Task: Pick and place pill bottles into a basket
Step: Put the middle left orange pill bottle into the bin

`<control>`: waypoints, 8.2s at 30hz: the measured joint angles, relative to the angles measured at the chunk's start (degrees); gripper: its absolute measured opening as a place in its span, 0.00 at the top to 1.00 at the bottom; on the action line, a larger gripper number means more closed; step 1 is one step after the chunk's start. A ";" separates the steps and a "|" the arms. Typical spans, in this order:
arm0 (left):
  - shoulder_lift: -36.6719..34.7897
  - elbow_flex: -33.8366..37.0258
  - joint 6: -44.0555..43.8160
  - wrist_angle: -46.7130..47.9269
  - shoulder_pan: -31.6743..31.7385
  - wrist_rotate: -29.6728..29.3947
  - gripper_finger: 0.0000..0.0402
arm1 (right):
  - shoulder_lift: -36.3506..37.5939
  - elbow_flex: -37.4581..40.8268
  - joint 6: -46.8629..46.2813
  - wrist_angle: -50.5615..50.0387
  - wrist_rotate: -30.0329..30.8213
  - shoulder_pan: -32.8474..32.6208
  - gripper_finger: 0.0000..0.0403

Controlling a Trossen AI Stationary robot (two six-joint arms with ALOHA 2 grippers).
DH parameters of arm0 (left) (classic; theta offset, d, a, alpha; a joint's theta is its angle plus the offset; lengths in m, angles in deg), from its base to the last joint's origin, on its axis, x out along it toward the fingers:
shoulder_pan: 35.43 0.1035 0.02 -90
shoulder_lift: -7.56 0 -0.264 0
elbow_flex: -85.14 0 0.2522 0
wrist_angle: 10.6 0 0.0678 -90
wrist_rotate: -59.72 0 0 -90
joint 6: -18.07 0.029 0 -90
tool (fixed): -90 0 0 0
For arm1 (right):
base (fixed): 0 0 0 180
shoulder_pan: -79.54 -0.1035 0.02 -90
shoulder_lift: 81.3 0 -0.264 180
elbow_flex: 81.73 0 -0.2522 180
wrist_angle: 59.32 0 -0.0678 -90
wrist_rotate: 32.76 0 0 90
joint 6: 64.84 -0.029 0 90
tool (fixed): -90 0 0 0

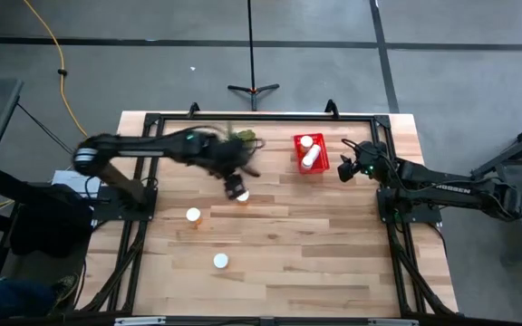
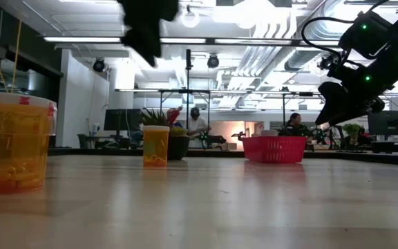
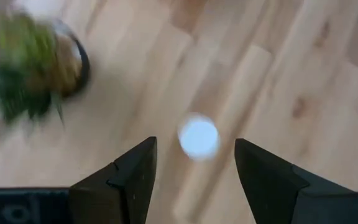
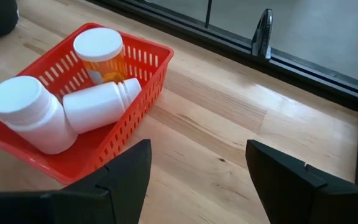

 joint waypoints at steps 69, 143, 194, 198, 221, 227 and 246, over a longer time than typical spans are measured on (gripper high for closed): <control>-14.89 41.77 -9.36 -10.19 -22.50 -1.67 0.02 | -0.04 0.11 -2.71 -1.62 0.94 0.00 0.37; -14.85 28.63 -2.29 -8.75 -12.29 1.48 0.39 | -0.04 0.09 -5.11 -2.80 0.29 0.00 0.37; 9.67 -6.99 17.58 -19.83 7.16 10.30 0.38 | -20.43 -5.53 21.05 47.45 -34.57 -8.68 0.23; 9.65 -6.99 17.39 -19.90 7.16 10.02 0.39 | -26.60 -11.06 23.66 47.31 -31.36 -10.54 0.20; 9.63 -6.93 17.17 -19.59 7.16 8.32 0.33 | -45.11 -28.24 21.94 38.47 -35.88 -10.93 0.20; 9.59 -6.93 17.13 -19.96 7.16 8.34 0.39 | -46.36 -28.28 21.90 41.01 -35.34 -10.93 0.20; 9.56 -6.93 16.08 -20.31 7.16 8.86 0.52 | -48.41 -28.24 20.33 45.33 -35.40 -10.93 0.23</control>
